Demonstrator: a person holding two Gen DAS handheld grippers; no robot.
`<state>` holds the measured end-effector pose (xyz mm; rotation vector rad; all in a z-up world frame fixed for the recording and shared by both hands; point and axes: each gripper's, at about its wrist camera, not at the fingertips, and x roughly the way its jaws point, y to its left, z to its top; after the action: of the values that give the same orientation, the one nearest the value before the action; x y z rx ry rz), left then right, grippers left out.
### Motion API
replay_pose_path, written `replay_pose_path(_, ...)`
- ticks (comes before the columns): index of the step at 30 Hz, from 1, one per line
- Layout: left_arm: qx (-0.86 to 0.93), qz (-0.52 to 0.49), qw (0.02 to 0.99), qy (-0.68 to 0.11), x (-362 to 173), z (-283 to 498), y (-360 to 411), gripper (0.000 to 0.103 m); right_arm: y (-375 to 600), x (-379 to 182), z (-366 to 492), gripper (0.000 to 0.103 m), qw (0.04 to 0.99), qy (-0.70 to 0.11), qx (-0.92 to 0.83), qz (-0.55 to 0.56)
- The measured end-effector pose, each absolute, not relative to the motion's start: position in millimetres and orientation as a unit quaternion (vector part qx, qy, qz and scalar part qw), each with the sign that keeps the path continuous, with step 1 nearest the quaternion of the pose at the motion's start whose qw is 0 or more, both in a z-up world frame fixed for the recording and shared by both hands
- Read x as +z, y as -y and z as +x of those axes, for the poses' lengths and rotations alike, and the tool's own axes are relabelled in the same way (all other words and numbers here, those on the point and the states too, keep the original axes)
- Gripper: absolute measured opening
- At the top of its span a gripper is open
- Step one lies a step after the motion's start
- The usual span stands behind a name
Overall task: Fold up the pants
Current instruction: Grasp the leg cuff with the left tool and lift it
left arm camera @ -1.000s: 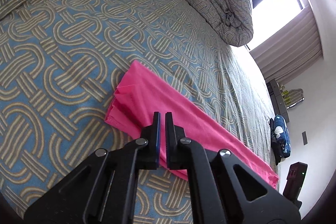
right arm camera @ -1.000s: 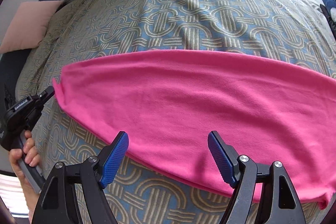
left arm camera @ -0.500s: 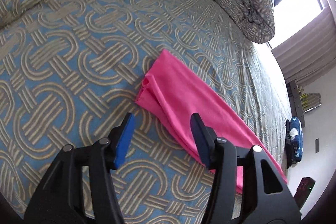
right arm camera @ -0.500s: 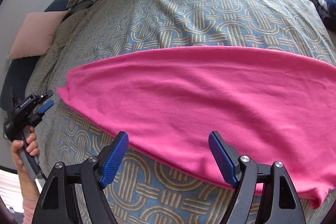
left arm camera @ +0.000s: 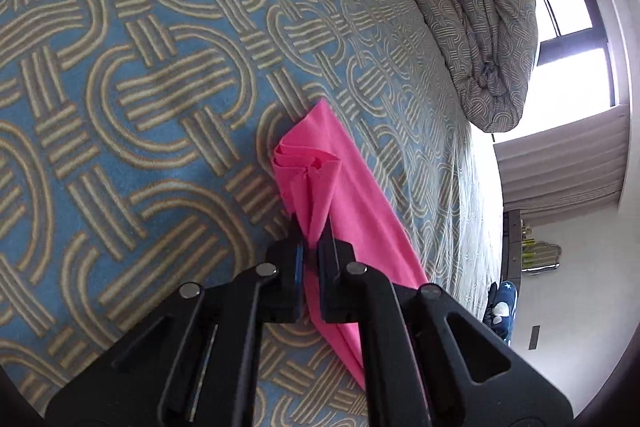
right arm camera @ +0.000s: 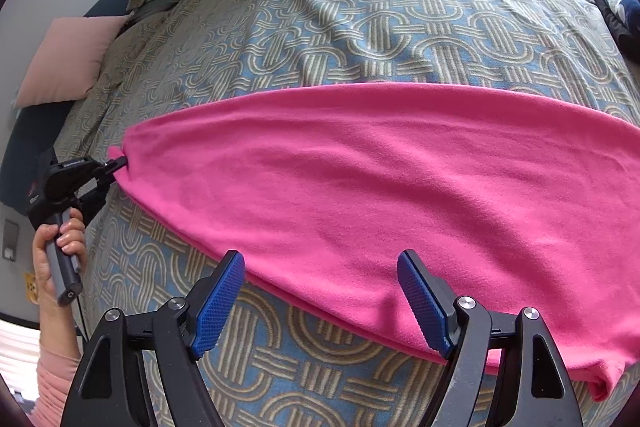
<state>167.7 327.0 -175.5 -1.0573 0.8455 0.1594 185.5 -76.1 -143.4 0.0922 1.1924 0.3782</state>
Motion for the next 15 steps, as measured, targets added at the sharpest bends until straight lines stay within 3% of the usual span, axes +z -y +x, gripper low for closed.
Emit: replay_pose_path(15,-0.003,-0.309,0.883,-0.352,-74,175,-234,0.007,92,-140,185,0.080,0.815,-0.548,0.178,0.066)
